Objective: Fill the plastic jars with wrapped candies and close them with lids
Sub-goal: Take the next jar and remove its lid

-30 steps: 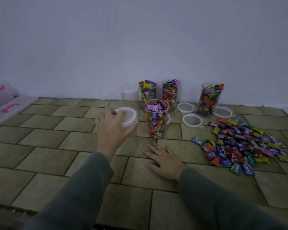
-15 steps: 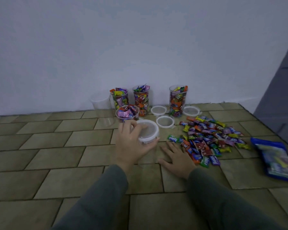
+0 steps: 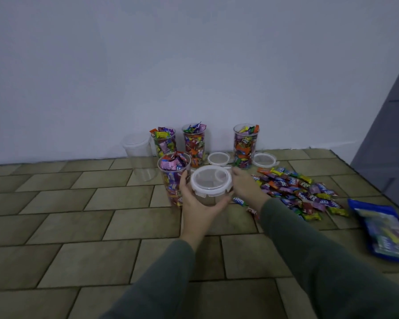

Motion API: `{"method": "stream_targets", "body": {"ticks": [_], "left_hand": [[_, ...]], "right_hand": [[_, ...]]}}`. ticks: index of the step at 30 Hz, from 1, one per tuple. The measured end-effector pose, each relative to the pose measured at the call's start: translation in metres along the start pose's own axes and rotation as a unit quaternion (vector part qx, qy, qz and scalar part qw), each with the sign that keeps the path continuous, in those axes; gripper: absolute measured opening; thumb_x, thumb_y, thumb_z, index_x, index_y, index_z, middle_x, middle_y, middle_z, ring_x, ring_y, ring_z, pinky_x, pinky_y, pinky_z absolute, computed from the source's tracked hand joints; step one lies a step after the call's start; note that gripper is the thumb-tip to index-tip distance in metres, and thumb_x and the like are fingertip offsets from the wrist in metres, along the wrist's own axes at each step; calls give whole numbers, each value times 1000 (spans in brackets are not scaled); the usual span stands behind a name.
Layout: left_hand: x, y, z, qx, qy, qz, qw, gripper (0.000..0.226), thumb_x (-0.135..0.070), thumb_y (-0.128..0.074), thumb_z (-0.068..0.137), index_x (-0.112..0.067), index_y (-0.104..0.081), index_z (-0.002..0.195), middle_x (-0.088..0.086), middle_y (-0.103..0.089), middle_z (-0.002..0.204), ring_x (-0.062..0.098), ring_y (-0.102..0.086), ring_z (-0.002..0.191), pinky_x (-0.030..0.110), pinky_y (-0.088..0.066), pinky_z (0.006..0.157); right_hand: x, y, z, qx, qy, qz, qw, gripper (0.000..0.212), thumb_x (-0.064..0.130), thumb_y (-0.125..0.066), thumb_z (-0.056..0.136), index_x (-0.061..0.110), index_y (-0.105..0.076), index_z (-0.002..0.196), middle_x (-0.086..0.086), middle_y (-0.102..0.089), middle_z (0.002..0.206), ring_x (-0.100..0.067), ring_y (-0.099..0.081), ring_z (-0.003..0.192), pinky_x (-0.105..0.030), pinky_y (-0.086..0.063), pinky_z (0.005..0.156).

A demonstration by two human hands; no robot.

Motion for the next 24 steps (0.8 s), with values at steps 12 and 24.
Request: {"method": "stream_targets", "body": {"ticks": [12,24], "left_hand": [[16,-8,17,110,49,-9,993,88,-21,-90,65,-40,-37,133,-18,-55,128,-10,-50,117,4,-40,91],[27,-9,23,70,68,-5,995,100,-49,-91,53,-42,-35,136,-19,-53,129,-4,-49,121,23,-41,101]], "right_hand": [[37,-7,22,65,-17,-117,991,37,47,-52,94,14,-62,79,-7,-59,81,-21,-54,71,-30,-42,64],[27,6,-23,-91,-58,16,994,50,50,-75,76,14,-52,52,2,-47,41,-12,-46,36,-15,-34,34]]}}
Point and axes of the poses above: each hand's wrist, its own z-axis towards the middle knuckle, its own y-axis out of the back of the hand, x = y × z, the point moved 7 cm from there along z, towards the middle knuckle
